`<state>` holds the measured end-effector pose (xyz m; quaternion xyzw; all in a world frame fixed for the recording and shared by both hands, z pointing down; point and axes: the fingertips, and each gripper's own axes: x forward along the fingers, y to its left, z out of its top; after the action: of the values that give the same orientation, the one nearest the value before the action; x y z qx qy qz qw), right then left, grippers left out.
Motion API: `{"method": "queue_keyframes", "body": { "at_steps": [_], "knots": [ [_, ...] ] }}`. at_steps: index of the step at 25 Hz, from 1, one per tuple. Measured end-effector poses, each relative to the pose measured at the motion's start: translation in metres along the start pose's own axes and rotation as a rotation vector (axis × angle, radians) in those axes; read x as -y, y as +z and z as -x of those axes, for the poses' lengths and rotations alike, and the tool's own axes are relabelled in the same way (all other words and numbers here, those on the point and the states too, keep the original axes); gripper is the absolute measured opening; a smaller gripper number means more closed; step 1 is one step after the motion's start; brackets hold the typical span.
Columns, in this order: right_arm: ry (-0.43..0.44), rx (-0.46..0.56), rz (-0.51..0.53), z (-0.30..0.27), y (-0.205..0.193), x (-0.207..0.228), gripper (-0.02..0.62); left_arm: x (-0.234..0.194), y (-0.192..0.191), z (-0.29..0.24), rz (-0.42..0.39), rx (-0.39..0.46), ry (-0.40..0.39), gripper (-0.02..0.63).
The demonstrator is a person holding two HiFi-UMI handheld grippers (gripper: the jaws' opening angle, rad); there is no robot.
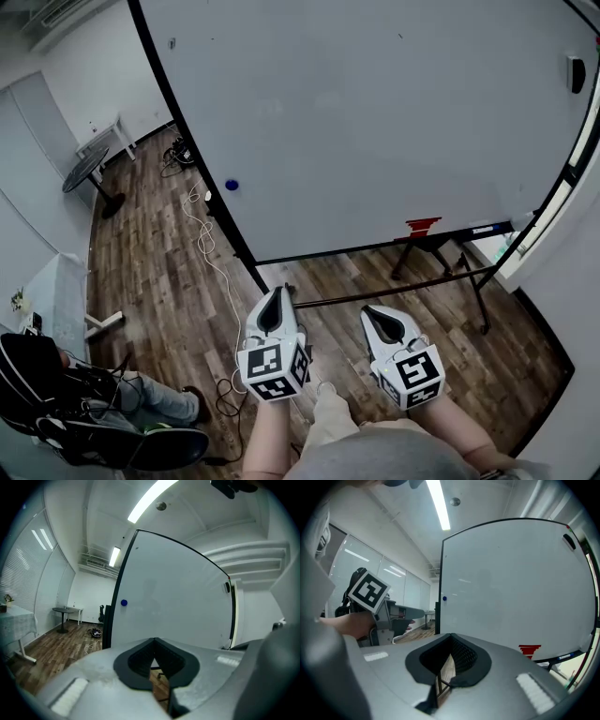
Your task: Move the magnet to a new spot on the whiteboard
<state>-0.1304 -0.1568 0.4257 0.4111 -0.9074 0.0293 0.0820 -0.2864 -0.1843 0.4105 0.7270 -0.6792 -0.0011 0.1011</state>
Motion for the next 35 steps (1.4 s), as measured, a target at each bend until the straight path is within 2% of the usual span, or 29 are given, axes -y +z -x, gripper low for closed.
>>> {"method": "queue_keyframes", "body": {
  "at_steps": [9,18,24,35],
  "knots": [
    [-0.005,0.006,-0.01,0.076,-0.019,-0.011,0.0,0.061,-0.038,0.076,0.02,-0.027,-0.05,0.005],
    [-0.015,-0.004,-0.02,0.133,-0.041,-0.024,0.0,0.095,-0.071,0.136,0.027,-0.04,-0.086,0.005],
    [-0.027,-0.02,-0.028,0.147,-0.051,-0.021,0.0,0.1,-0.084,0.15,0.031,-0.062,-0.086,0.005],
    [-0.002,0.0,-0.011,0.157,-0.042,-0.026,-0.003,0.105,-0.077,0.155,0.01,-0.051,-0.093,0.005]
  ]
}}
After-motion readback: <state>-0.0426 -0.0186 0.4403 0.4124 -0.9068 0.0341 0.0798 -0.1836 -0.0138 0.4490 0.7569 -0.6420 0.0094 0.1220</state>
